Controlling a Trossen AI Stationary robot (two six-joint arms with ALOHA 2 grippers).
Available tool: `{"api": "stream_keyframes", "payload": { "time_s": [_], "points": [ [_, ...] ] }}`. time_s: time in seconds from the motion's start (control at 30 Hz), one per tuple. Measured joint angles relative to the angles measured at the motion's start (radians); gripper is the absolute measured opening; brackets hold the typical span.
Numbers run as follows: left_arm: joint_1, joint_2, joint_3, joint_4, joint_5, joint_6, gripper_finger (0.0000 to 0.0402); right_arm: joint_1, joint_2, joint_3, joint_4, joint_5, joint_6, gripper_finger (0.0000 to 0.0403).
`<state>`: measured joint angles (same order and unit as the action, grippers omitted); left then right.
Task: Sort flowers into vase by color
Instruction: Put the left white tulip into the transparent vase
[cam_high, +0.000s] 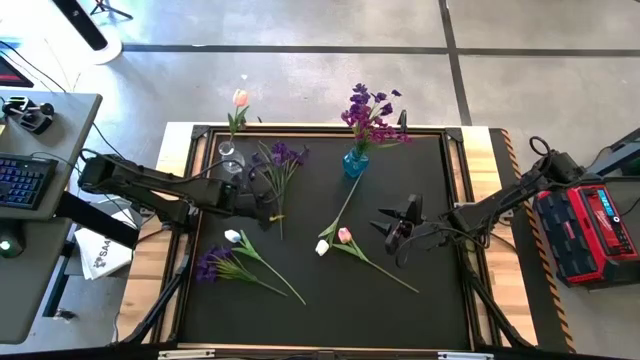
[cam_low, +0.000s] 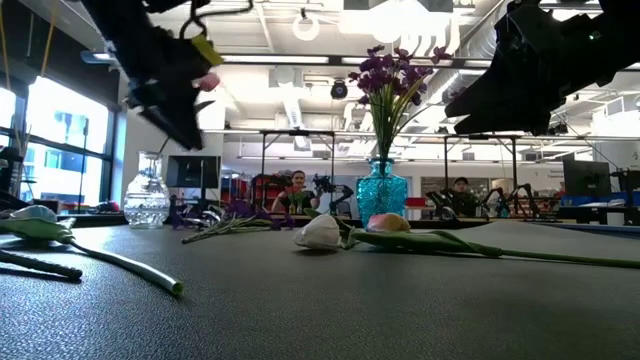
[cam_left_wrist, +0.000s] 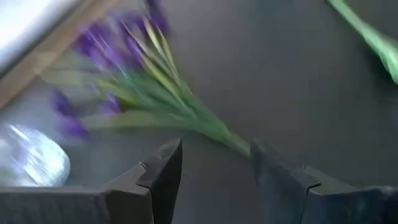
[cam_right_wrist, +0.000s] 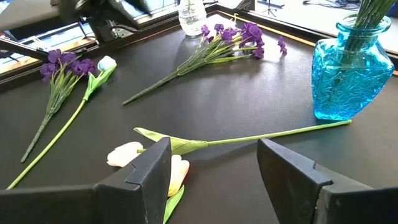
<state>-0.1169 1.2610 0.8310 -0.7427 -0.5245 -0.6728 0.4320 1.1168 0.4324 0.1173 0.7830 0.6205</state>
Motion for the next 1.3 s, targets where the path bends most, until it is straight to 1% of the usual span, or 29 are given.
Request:
{"api": "stream_keyframes", "payload": {
  "time_s": [0.1,0.2,0.33,0.47,0.53,0.63,0.73,0.83,0.9,1.0,1.07,1.13,1.3],
  "points": [
    [-0.052,-0.001,0.0,-0.083,0.106,-0.09,0.0177,0.0,0.0,0.0,0.0,0.0,0.0,0.0208],
    [-0.132,0.0,0.0,-0.146,0.17,-0.182,0.0177,0.0,0.0,0.0,0.0,0.0,0.0,0.0208],
    [-0.239,0.0,0.0,-0.133,0.235,-0.244,0.0177,0.0,0.0,0.0,0.0,0.0,0.0,0.0208],
    [-0.307,0.028,0.0,-0.076,0.251,-0.262,0.0177,0.0,0.0,0.0,0.0,-0.002,-0.011,0.0208],
    [-0.331,0.064,0.0,-0.056,0.288,-0.199,0.0177,0.0,0.0,0.0,0.0,-0.005,-0.019,0.0208],
    [-0.36,0.143,0.0,-0.058,0.327,-0.048,0.0177,0.0,0.0,0.0,0.002,-0.003,-0.035,0.0208],
    [-0.367,0.231,0.0,-0.054,0.304,0.149,0.0177,0.0,0.0,0.0,0.006,0.0,-0.044,0.0208],
    [-0.367,0.321,0.0,-0.023,0.286,0.315,0.0177,0.0,0.0,0.0,0.008,0.0,-0.045,0.0208],
    [-0.367,0.371,0.002,0.004,0.289,0.401,0.0177,0.0,0.0,0.0,0.008,0.0,-0.045,0.0208],
    [-0.367,0.42,0.011,0.002,0.288,0.504,0.0169,0.0,0.0,0.0,0.008,0.0,-0.045,0.0208],
    [-0.367,0.435,0.021,-0.006,0.282,0.556,0.0154,0.0,0.0,0.0,0.01,0.0,-0.045,0.0208],
    [-0.358,0.439,0.035,-0.013,0.292,0.597,0.0131,0.0,0.0,0.0,0.015,0.0,-0.043,0.0208],
    [-0.319,0.434,0.065,-0.007,0.313,0.695,0.0052,0.0,0.0,0.0,0.024,0.001,-0.044,0.0208]
  ]
}}
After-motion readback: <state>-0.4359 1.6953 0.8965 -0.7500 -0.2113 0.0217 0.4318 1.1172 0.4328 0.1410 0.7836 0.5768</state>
